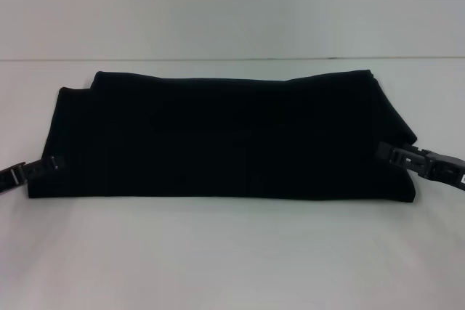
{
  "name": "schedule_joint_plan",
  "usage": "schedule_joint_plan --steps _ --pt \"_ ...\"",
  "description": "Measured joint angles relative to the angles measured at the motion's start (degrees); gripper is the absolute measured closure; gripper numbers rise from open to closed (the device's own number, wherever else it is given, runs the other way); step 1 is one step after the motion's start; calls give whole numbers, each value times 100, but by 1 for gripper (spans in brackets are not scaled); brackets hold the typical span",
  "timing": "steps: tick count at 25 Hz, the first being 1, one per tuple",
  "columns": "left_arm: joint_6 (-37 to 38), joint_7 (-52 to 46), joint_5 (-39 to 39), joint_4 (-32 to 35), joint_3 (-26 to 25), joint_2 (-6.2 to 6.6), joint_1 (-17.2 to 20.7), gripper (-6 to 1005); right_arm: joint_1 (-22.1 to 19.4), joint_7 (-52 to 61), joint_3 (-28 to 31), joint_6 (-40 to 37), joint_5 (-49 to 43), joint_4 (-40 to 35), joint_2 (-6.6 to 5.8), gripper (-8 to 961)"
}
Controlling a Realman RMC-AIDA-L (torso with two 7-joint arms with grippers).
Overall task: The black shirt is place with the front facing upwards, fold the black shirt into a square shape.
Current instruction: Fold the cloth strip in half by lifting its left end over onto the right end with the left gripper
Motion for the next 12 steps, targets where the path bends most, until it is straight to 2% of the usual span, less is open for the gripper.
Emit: schedule_joint_plan --steps 7,12 --pt "167 -37 59 47 -17 -14 28 146 -18 0 30 0 0 -2 13 66" --pt "133 -69 377 196 108 -64 58 157 -36 2 47 0 5 -6 8 66"
